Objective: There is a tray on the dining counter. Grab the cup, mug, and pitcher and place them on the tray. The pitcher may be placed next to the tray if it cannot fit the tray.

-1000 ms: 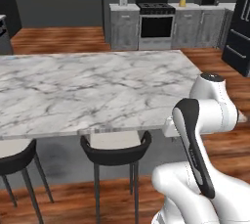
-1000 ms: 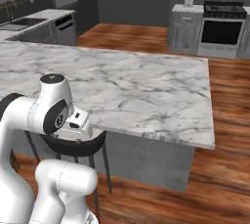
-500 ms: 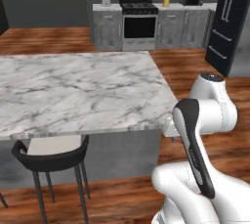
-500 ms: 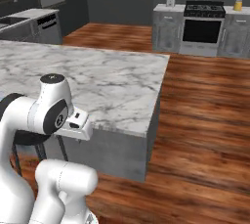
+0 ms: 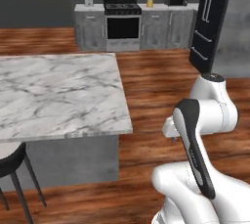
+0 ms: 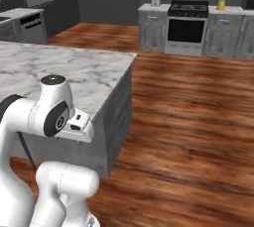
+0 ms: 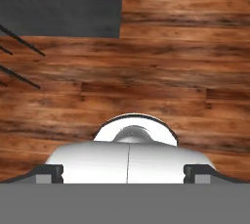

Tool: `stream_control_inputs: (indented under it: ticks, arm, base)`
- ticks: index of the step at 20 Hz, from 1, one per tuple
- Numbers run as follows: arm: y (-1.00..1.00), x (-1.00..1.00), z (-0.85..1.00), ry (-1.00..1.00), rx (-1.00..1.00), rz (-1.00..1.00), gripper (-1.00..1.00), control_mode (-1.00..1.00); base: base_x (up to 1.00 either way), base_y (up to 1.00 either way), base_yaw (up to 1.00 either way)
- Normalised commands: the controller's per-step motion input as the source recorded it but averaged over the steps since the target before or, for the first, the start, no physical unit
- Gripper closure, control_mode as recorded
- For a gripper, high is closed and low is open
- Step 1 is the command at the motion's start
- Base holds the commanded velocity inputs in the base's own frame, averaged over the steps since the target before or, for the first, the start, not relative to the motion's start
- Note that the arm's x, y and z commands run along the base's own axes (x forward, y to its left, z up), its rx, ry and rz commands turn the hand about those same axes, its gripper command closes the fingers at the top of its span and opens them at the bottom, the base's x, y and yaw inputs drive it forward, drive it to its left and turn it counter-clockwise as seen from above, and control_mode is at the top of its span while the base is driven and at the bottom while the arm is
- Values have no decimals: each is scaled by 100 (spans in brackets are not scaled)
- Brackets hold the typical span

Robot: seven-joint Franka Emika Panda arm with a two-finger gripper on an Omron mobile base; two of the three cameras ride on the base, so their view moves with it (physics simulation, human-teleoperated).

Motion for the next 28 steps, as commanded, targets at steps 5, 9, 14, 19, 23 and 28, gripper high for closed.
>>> stream_control_inputs:
  ticks: [5,9,14,19,23,28]
  arm:
    - [0,0,0,0,0,0,-100,100]
    - [0,0,0,0,0,0,-100,100]
    - [0,0,0,0,0,0,-100,100]
    - [0,0,0,0,0,0,-100,100]
    - [0,0,0,0,0,0,-100,100]
    - [0,0,0,0,0,0,-100,100]
  base:
    - [68,-100,0]
    - [96,-100,0]
    - [100,-96,1]
    - [100,-60,2]
    - [100,-23,0]
    - [100,-3,0]
